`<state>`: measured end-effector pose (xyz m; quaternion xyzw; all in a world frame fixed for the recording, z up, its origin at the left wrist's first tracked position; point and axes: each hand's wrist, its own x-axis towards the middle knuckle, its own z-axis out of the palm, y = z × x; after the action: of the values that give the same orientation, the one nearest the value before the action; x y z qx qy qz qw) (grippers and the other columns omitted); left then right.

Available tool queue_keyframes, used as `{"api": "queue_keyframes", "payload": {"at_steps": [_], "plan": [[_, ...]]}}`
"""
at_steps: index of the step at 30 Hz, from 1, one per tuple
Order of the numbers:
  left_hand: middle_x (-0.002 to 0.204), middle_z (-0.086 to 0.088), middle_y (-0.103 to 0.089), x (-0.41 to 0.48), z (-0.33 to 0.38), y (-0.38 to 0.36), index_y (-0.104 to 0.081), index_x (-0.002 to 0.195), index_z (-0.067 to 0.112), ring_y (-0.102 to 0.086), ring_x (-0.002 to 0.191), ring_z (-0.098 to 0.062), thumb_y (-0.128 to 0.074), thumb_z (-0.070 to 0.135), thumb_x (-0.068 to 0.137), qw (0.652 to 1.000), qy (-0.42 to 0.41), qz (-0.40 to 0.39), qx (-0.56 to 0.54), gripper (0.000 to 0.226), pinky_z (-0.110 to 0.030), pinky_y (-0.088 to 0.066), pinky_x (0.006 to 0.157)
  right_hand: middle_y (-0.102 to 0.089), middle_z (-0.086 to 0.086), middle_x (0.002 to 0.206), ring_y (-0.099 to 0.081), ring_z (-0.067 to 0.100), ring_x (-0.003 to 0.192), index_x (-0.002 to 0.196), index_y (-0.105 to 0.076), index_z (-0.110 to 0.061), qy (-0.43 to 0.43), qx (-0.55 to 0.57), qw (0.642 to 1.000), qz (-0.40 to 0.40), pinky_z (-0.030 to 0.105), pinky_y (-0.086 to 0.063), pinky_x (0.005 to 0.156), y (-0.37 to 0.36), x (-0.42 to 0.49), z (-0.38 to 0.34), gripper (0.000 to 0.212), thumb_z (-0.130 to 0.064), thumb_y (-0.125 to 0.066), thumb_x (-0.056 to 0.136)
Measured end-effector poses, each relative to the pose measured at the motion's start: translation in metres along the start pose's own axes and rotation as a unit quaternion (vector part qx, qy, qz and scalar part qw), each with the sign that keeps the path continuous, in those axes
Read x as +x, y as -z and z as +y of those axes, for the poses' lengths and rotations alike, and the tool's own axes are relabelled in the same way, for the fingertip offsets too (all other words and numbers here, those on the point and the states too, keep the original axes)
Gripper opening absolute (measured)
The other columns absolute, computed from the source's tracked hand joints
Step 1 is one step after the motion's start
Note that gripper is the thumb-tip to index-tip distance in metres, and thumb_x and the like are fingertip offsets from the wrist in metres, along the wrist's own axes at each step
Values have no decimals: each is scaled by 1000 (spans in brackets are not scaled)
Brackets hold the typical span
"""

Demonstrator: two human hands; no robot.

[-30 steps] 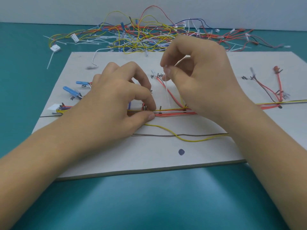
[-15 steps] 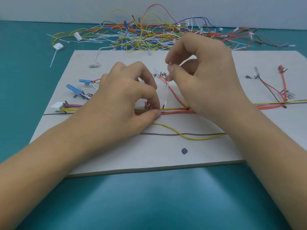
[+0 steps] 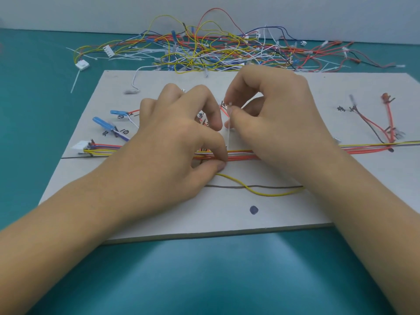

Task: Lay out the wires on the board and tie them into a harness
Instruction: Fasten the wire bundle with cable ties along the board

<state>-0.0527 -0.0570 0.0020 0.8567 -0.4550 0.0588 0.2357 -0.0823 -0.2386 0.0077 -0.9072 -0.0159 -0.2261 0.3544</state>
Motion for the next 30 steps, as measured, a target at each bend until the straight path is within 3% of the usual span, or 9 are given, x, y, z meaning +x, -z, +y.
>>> {"api": "queue_keyframes", "payload": {"at_steps": [5, 9, 16, 25, 30], "plan": [[102, 9, -53, 0, -1, -1, -77, 78, 37, -43, 94, -21, -71, 38, 78, 1000, 25, 12, 3, 6, -39, -29, 82, -69, -4, 82, -72, 11, 72, 84, -67, -14, -3, -4, 1000, -1, 32, -56, 67, 1, 0, 0, 14, -1, -63, 81], [98, 9, -52, 1, 0, -2, -71, 81, 34, -43, 93, -21, -70, 38, 77, 998, 47, 33, -2, 5, -44, -35, 83, -69, -5, 82, -72, 10, 73, 85, -68, -13, -5, -4, 1000, -2, 30, -55, 67, 1, 0, -1, 12, -2, -64, 80], [103, 6, -50, 1, 2, -2, -74, 78, 36, -41, 91, -18, -71, 29, 78, 999, 24, 12, -27, 8, -49, -38, 84, -70, -4, 82, -72, 10, 73, 84, -68, -13, -12, -13, 1000, -2, 31, -56, 68, 2, 0, -2, 12, -3, -64, 79], [108, 7, -48, -1, 3, 0, -80, 79, 43, -37, 94, -14, -67, 47, 79, 998, 41, -21, -32, 13, -39, -31, 87, -69, -3, 82, -72, 10, 72, 84, -68, -12, -12, -13, 1000, -4, 32, -56, 68, 2, -1, -1, 12, -2, -64, 79], [104, 13, -49, 0, 6, -2, -80, 76, 44, -38, 96, -11, -78, 59, 77, 996, 70, -10, -56, 15, -35, -29, 86, -69, -3, 81, -71, 10, 71, 85, -68, -11, -8, -11, 1000, -5, 31, -56, 67, 1, -1, -2, 12, -2, -64, 79]]}}
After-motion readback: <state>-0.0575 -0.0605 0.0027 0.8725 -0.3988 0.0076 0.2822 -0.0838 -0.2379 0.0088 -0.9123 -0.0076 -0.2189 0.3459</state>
